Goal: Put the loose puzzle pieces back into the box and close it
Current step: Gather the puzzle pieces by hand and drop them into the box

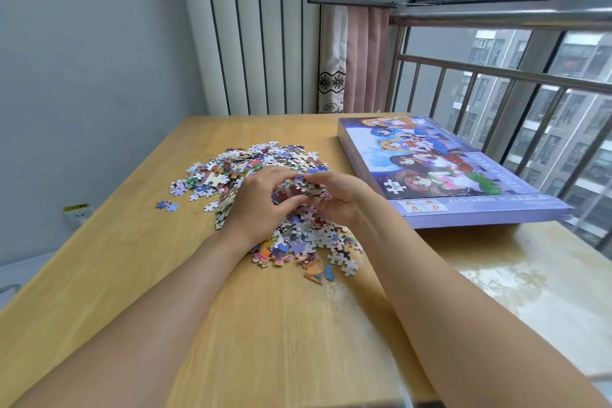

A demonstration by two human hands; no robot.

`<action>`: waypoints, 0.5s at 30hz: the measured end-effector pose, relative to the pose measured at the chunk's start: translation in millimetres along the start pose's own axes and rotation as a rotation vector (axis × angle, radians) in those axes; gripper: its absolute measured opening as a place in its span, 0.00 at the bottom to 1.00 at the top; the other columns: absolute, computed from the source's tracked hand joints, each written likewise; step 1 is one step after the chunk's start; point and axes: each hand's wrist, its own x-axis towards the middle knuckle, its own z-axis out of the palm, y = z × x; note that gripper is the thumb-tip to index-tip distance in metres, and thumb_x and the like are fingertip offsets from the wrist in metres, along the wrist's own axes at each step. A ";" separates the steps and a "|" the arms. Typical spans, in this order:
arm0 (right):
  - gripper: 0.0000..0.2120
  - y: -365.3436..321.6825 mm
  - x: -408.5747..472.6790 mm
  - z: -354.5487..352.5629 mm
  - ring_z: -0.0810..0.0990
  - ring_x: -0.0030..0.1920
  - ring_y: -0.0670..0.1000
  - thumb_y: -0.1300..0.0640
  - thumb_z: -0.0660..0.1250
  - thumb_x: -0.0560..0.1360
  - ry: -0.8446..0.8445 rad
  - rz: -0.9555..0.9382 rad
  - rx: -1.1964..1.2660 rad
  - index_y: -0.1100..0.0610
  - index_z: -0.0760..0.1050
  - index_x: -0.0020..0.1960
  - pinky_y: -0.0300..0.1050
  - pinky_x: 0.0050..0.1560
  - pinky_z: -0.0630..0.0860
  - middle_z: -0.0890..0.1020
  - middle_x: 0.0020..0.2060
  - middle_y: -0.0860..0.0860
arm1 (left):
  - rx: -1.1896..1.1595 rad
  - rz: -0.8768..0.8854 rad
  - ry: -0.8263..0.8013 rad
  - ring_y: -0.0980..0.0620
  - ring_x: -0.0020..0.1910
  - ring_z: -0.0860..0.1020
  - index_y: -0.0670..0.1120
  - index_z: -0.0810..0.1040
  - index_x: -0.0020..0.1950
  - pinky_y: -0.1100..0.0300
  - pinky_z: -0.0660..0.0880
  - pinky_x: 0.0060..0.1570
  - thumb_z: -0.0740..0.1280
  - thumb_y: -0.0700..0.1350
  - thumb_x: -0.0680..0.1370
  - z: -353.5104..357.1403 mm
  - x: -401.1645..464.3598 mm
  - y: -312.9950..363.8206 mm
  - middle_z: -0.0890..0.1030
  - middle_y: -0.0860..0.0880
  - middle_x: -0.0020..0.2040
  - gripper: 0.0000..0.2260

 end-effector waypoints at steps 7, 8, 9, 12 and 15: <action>0.05 1.0 -33.3 -15.8 0.79 0.55 0.60 0.71 0.66 0.78 -0.033 -0.042 0.051 0.70 0.76 0.54 0.50 0.46 0.85 0.76 0.58 0.65 | -0.090 -0.031 0.092 0.58 0.55 0.78 0.48 0.82 0.62 0.64 0.76 0.55 0.75 0.42 0.74 -11.9 -11.1 8.9 0.81 0.54 0.56 0.16; 0.07 2.7 -37.6 -18.3 0.80 0.55 0.59 0.71 0.65 0.78 -0.040 -0.031 0.051 0.71 0.75 0.56 0.50 0.46 0.85 0.76 0.59 0.66 | -0.096 -0.036 0.099 0.59 0.55 0.78 0.48 0.82 0.61 0.64 0.77 0.54 0.74 0.41 0.74 -12.5 -12.1 9.0 0.81 0.55 0.56 0.16; 0.08 2.5 -44.3 -22.3 0.80 0.56 0.59 0.71 0.65 0.78 -0.039 -0.028 0.055 0.71 0.75 0.57 0.50 0.46 0.85 0.76 0.60 0.66 | -0.098 -0.034 0.092 0.59 0.54 0.78 0.48 0.82 0.61 0.64 0.77 0.54 0.74 0.41 0.74 -12.5 -13.2 12.6 0.81 0.55 0.56 0.16; 0.06 -9.1 -65.0 -29.7 0.80 0.54 0.60 0.72 0.64 0.78 -0.060 -0.016 0.064 0.70 0.74 0.55 0.52 0.47 0.84 0.77 0.55 0.64 | -0.089 -0.039 0.047 0.57 0.51 0.79 0.49 0.82 0.60 0.59 0.78 0.54 0.73 0.40 0.74 -11.1 -14.0 22.5 0.80 0.56 0.55 0.15; 0.04 -31.7 -81.5 -38.5 0.80 0.52 0.59 0.72 0.63 0.79 -0.060 -0.028 0.051 0.69 0.73 0.54 0.52 0.47 0.83 0.77 0.52 0.64 | -0.071 -0.021 -0.036 0.54 0.50 0.79 0.50 0.80 0.61 0.56 0.78 0.54 0.74 0.41 0.74 -5.3 -6.4 37.6 0.79 0.56 0.55 0.16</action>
